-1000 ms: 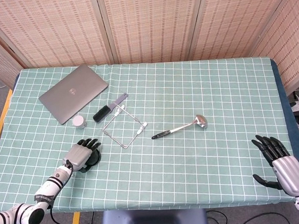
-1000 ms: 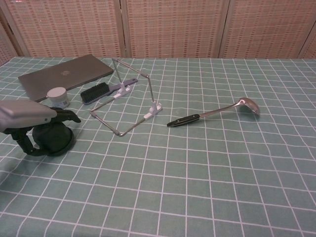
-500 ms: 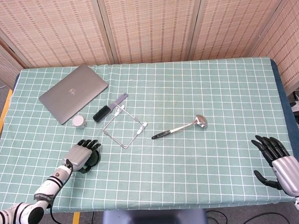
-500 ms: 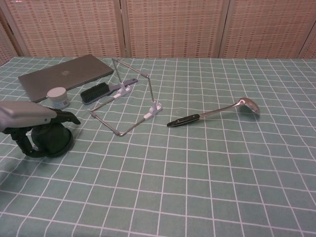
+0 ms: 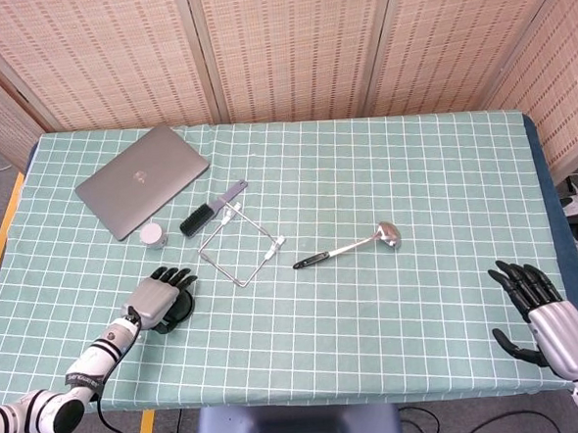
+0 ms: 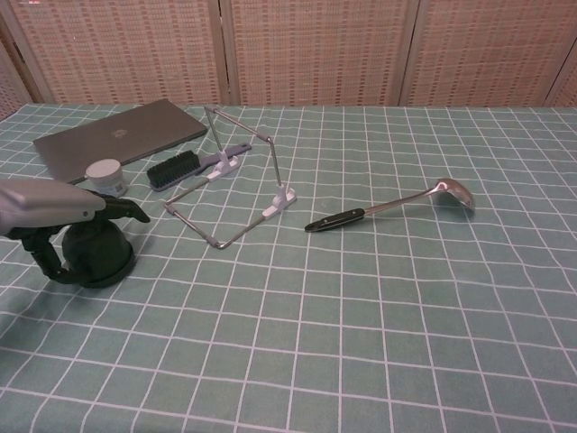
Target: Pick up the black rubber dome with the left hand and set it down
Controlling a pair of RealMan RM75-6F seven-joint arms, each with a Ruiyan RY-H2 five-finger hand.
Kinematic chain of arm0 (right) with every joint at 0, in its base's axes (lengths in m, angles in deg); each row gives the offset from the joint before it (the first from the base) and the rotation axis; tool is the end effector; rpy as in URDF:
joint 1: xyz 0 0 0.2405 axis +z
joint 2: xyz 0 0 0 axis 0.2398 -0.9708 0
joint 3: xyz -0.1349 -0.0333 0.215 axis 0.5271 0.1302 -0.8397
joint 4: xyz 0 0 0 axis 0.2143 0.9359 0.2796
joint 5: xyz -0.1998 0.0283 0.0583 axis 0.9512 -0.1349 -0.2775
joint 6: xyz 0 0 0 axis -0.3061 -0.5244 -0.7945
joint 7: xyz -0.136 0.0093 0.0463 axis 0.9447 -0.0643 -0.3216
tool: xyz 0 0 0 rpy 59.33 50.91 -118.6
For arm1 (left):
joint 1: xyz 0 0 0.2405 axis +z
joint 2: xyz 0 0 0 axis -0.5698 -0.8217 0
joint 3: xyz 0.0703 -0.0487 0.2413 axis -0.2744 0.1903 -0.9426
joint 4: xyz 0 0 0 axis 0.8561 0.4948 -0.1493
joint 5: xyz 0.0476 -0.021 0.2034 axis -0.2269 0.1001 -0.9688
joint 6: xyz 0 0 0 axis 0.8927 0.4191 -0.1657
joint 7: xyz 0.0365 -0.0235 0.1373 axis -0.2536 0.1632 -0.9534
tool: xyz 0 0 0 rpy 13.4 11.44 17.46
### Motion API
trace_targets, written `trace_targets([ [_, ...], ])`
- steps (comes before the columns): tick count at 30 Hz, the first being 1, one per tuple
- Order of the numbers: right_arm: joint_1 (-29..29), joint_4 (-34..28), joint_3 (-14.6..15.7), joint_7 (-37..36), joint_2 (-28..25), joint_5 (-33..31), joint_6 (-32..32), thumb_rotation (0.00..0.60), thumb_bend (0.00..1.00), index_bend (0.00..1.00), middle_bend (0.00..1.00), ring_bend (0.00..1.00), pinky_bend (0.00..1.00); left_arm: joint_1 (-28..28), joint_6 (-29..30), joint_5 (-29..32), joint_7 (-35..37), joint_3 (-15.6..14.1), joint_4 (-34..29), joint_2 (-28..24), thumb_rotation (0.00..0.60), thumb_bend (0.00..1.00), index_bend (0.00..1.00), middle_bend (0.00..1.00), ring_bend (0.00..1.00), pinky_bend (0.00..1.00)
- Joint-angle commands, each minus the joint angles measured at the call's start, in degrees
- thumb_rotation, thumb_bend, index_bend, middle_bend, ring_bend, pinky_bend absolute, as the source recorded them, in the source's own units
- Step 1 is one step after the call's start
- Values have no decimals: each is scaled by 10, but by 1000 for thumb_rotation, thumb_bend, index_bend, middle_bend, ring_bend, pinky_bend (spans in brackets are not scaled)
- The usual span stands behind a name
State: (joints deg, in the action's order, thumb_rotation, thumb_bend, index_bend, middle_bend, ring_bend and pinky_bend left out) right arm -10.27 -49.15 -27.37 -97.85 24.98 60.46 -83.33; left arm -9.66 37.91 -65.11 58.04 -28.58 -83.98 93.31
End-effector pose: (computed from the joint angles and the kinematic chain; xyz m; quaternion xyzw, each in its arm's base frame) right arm -0.2957 -0.1471 0.1700 0.6505 -0.3958 0.4195 0.4943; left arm -0.2215 0.3182 0.0181 -0.8350 -0.3511 -0.1679 0.3890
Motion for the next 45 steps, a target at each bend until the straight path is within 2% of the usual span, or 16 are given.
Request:
trace_targets([
  [1,0,-1,1,0,0,0,2,600,305,0,0,0,0,1,7,0,-3,-1,-6,-5,600,301,0,0,0,73],
  [7,1,-2,2,2,0,1,4,600,304,0,0,0,0,12,43,-22,-17,-6,-11,-3,600,299,29,5,0,93],
  [10,0,-3,2,2,-1,0,3,600,305,0,0,0,0,19,60,-41,-20,-9,-4,3,600,307,221,114,1,122],
  [12,0,-3,3,2,-1,1,3,600,304,0,0,0,0,22,64,-48,-17,-10,-1,6,600,308,277,177,13,125],
  [17,0,-4,3,3,-2,1,4,600,305,0,0,0,0,25,68,-58,-10,-7,-1,6,600,309,328,276,72,136],
  [23,0,-5,4,3,-3,1,6,600,304,0,0,0,0,34,88,-78,1,-3,4,10,600,306,461,435,173,165],
  [36,0,-5,4,2,-3,2,7,600,304,0,0,0,0,45,105,-90,25,13,-16,-16,600,308,481,488,214,176],
  [40,0,-5,5,1,-4,4,5,600,305,0,0,0,0,51,120,-78,2,18,9,-13,600,312,481,489,219,179],
  [45,0,-5,6,0,-5,5,4,600,305,0,0,0,0,49,59,-20,43,24,74,3,600,311,454,473,222,198],
])
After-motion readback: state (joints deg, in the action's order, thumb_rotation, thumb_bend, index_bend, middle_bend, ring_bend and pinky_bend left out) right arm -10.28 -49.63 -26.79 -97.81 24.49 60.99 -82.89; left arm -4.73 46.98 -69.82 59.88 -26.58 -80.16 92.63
